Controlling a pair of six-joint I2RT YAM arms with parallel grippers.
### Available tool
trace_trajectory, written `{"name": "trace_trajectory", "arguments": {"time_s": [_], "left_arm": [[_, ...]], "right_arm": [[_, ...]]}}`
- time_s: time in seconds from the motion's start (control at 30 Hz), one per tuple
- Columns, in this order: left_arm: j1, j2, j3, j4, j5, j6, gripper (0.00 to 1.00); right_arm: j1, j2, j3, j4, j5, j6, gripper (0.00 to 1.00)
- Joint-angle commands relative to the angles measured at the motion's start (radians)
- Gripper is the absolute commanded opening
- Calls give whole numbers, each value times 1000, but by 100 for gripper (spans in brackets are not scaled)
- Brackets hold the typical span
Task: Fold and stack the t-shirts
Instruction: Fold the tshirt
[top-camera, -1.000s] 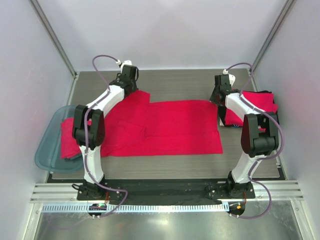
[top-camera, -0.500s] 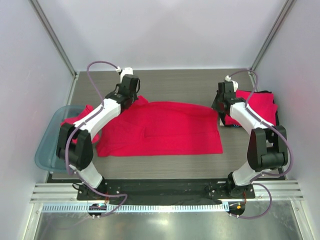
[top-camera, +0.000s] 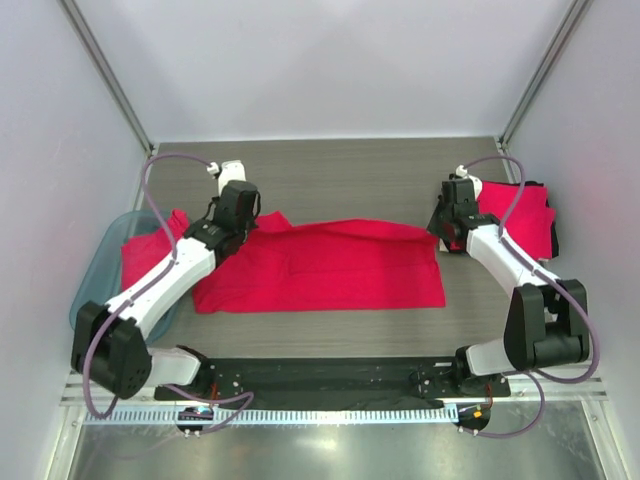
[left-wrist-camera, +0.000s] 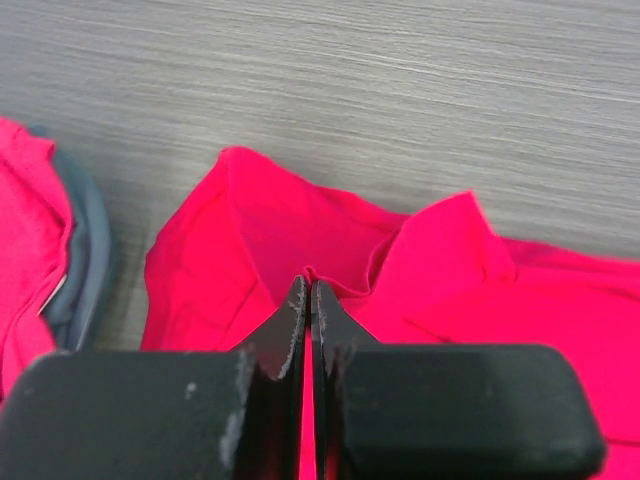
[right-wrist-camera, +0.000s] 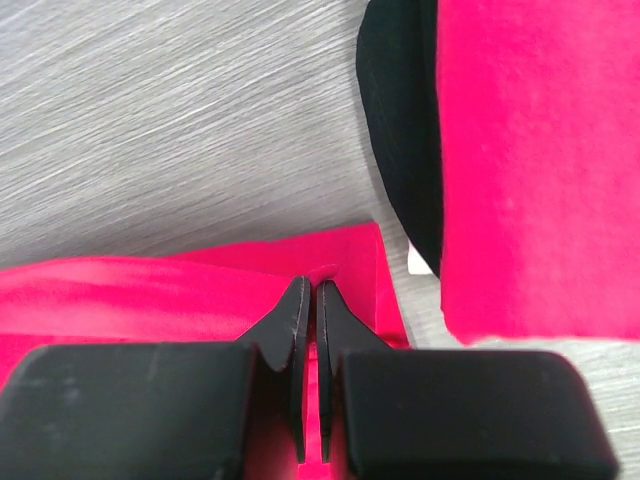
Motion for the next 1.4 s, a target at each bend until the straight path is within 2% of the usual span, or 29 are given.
{"name": "trace_trajectory", "arguments": {"time_s": [0.0, 0.27, 0.6, 0.73, 0.97, 1.1, 1.13, 1.17, 1.2, 1.23, 1.27, 1.33, 1.37], "left_arm": [[-10, -102, -38, 29, 4, -30, 0], [-50, -233, -123, -25, -24, -68, 0], [-81, -391, -187, -128, -41, -90, 0], [-85, -437, -233, -154, -7, -123, 0], [-87, -505, -347, -171, 50, -195, 0], [-98, -607, -442, -169, 84, -254, 2], [-99, -676, -471, -157, 90, -272, 6], [-101, -708, -509, -154, 100, -292, 17], [-101, -745, -526, -152, 110, -308, 22], [-101, -803, -538, -154, 117, -317, 26], [-102, -836, -558, -155, 120, -321, 30], [-101, -889, -571, -160, 123, -329, 34], [-101, -935, -574, -162, 119, -331, 40]], "right_arm": [[3, -62, -33, 19, -3, 17, 1], [2, -132, -88, 16, 41, 23, 1], [0, -146, -125, 16, 72, 30, 1], [2, -160, -157, 26, 69, 46, 1], [0, -249, -318, 121, 57, 104, 6], [2, -305, -392, 164, 67, 127, 7], [2, -312, -398, 168, 75, 130, 9], [2, -322, -407, 164, 81, 138, 17], [2, -332, -409, 158, 87, 139, 22], [2, -344, -413, 160, 87, 139, 28], [2, -374, -428, 164, 89, 144, 41], [2, -416, -447, 172, 92, 147, 52], [2, -431, -459, 174, 90, 147, 53]]}}
